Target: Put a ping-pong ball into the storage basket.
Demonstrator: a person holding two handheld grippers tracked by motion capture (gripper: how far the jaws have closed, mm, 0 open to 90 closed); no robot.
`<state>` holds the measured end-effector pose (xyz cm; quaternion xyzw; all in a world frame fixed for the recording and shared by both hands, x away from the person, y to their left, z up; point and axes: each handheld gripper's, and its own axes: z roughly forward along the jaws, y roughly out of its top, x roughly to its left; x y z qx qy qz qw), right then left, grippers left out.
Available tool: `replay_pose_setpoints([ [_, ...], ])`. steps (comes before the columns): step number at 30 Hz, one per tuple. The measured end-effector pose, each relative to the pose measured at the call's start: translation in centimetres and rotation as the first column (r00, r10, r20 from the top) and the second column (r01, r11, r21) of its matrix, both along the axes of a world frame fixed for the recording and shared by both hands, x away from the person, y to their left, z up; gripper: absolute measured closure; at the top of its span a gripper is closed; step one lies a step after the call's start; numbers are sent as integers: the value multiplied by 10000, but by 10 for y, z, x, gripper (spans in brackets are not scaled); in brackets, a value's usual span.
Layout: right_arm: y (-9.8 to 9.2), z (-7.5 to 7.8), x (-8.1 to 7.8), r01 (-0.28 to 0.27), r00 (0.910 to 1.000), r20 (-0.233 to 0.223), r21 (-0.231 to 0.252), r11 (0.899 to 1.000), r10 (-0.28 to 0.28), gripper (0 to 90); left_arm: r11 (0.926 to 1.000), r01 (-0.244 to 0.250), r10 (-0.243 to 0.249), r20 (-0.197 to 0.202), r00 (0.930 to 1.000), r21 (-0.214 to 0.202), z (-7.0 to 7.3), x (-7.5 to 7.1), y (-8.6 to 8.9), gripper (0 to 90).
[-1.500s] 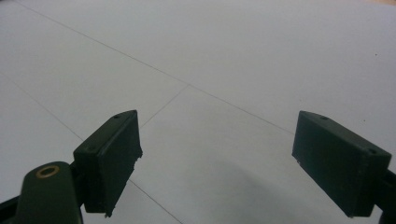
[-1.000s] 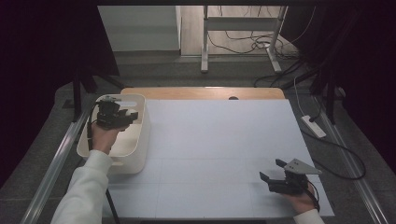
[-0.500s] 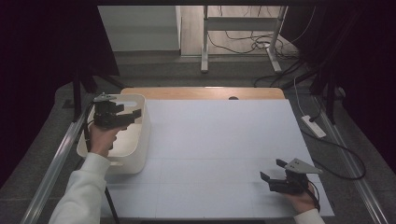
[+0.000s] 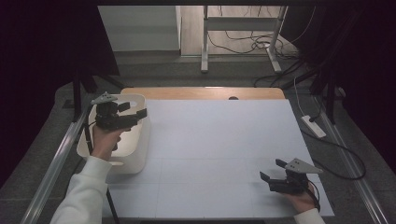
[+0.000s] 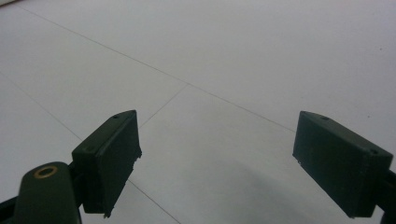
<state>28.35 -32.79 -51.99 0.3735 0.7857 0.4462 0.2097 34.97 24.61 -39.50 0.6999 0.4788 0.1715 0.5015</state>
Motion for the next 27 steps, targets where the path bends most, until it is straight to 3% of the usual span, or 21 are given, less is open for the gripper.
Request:
replay_pose_setpoints([
  [6, -1, 0, -2, 82, 10000, 8, 8, 10000, -82, 148, 9987, 471, -466, 239, 9986, -205, 4, -5, -8, 133],
  [16, -1, 0, 0, 84, 9999, -66, -2, 10000, -85, 148, 9935, 1127, -1122, 313, 9932, -136, 8, -13, -22, 126],
  [27, -2, 0, 0, 62, 10000, -68, 35, 10000, -61, 148, 9890, 1463, -1449, 549, 9879, -214, 7, -19, -41, 131],
])
